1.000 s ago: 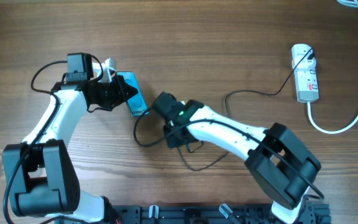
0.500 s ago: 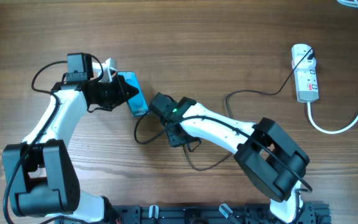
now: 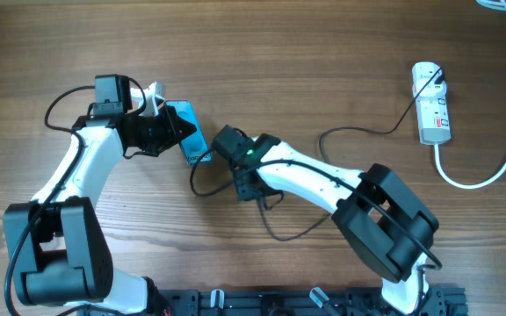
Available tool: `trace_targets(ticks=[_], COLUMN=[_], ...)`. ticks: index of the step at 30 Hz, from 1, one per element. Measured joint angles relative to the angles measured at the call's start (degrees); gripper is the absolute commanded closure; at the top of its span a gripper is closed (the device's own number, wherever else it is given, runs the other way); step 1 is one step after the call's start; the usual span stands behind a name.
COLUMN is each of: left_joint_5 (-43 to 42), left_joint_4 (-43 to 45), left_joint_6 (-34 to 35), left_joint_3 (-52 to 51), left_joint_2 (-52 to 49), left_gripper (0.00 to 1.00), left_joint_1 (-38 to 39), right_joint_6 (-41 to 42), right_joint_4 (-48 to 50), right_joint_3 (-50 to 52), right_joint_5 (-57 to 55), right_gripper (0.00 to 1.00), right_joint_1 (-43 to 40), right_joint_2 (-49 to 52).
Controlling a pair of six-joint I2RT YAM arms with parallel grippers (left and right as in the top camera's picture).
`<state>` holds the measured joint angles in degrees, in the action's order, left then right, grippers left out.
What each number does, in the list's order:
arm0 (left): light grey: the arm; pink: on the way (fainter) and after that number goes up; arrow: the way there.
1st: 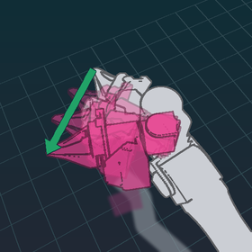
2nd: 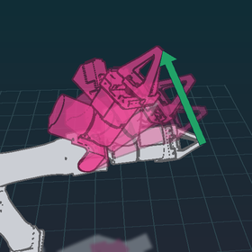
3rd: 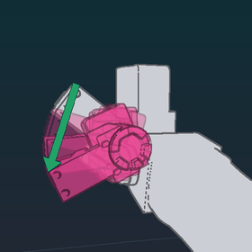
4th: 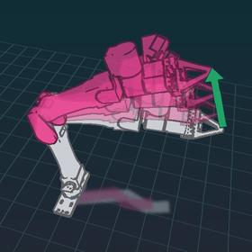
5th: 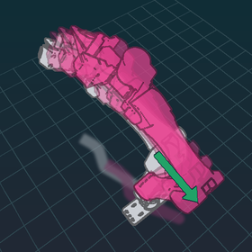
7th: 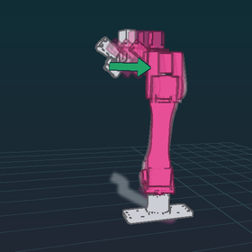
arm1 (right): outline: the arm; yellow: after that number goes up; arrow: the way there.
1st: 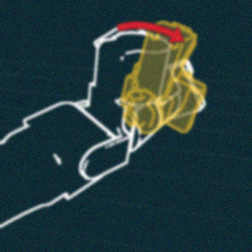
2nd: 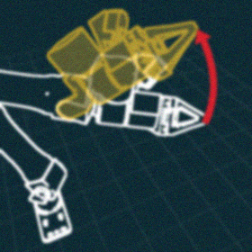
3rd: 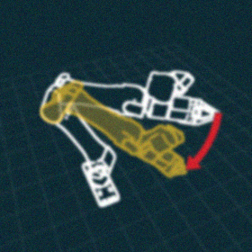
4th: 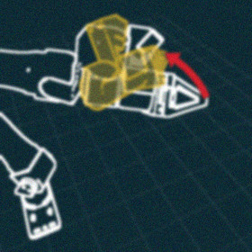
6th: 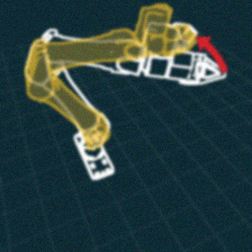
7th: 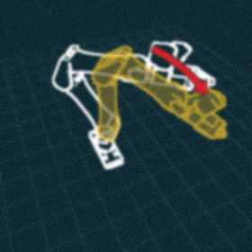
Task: Plug charger to phone and switch on socket
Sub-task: 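Grasp the USB-C plug with the right gripper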
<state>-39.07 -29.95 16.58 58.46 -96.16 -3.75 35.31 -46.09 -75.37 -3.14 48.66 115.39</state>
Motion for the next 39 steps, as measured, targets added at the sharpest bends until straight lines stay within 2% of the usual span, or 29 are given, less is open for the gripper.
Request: trace_targets(ticks=[5, 8, 13, 17, 18, 20, 25, 27, 29, 34, 39], left_joint_5=[0.0, 0.0, 0.0, 0.0, 0.0, 0.0, 0.0, 0.0, 0.0, 0.0, -0.2], left_joint_4=[0.0, 0.0, 0.1, 0.5, 0.6, 0.6, 0.6, 0.6, 0.6, 0.6, 0.6], left_joint_6=[0.0, 0.0, 0.0, 0.0, 0.0, 0.0, 0.0, 0.0, 0.0, 0.0, 0.0], left_joint_3=[0.0, 0.0, 0.0, 0.0, 0.0, 0.0, 0.0, 0.0, 0.0, 0.0, 0.0], left_joint_2=[0.0, 0.0, 0.0, 0.0, 0.0, 0.0, 0.0, 0.0, 0.0, 0.0, 0.0], left_gripper=[0.96, 0.96, 0.96, 0.96, 0.96, 0.96, 0.96, 0.96, 0.96, 0.96, 0.96], left_joint_1=[0.0, 0.0, 0.0, 0.0, 0.0, 0.0, 0.0, 0.0, 0.0, 0.0, 0.0], right_joint_6=[0.4, 0.5, 0.2, -3.1, -4.3, -6.0, -7.5, -7.1, -6.5, -4.6, -4.1], right_joint_4=[0.7, 1.0, 0.4, 0.3, 0.3, -0.3, -1.5, -1.6, -2.1, -2.8, -2.7], right_joint_3=[0.0, 0.0, -0.2, -0.3, -0.3, -0.3, -0.2, -0.2, -0.2, -0.2, -0.2], right_joint_5=[-0.4, -0.3, 0.0, 5.4, 8.0, 11.8, 14.7, 14.2, 12.7, 10.1, 9.5], right_gripper=[0.80, 0.95, 0.96, 0.96, 0.94, 0.77, 0.61, 0.63, 0.69, 0.93, 0.96], right_joint_1=[-0.5, -0.5, -0.7, -3.2, -4.5, -6.6, -8.3, -7.3, -6.3, -5.0, -4.9], right_joint_2=[0.0, 0.0, 0.0, 0.0, 0.0, 0.0, 0.0, 0.0, 0.0, 0.0, 0.0])
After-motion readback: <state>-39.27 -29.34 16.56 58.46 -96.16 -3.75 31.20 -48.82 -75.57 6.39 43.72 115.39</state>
